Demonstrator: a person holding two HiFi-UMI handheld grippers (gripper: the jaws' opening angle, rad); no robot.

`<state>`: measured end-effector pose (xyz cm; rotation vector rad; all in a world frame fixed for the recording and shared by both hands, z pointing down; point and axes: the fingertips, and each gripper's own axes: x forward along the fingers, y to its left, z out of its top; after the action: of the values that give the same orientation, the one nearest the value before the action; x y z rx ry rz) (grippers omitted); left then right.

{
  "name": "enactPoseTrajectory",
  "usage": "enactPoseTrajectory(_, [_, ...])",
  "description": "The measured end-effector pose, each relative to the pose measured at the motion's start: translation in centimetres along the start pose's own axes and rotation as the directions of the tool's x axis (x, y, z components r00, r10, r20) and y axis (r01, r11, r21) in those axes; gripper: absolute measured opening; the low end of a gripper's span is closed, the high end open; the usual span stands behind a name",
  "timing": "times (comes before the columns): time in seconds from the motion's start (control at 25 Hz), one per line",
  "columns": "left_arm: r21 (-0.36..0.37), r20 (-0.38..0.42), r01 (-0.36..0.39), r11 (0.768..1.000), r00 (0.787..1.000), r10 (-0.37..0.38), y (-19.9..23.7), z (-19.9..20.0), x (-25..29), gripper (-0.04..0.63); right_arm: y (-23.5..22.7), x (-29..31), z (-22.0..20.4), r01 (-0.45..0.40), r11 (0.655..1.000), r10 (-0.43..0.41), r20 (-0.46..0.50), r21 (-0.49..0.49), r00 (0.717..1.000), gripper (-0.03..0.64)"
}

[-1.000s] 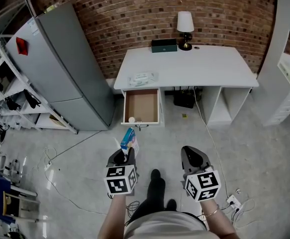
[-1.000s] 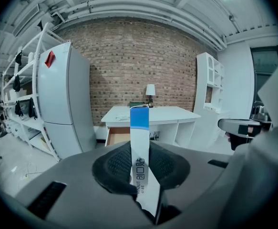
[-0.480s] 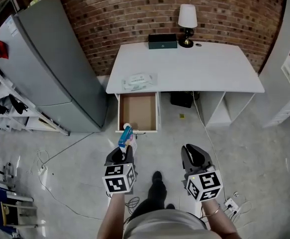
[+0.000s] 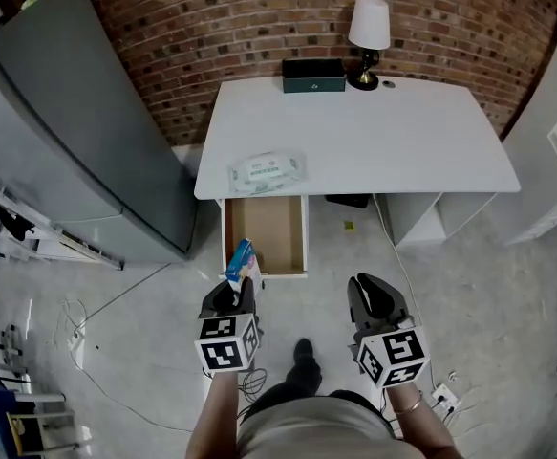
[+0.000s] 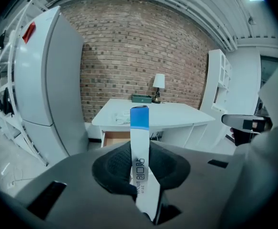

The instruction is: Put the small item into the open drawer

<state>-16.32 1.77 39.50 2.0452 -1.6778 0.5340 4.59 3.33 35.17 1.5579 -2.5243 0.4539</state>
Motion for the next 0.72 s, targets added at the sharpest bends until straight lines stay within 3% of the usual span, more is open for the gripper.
enactPoseTrajectory(0.36, [-0.017, -0.044, 0.014, 1.0, 0.999, -0.014, 2.8, 0.8, 5.6, 0.092, -0.3, 6.6, 0.6, 0.005, 1.0, -0.005, -0.028, 0.0, 1.0, 0.043])
enactPoseTrajectory(0.72, [-0.038, -0.092, -0.021, 0.999, 0.996, 0.017, 3.6, 0.8, 11.0, 0.092, -3.1, 11.2, 0.8, -0.006, 1.0, 0.006, -0.041, 0.004, 0.999, 0.043])
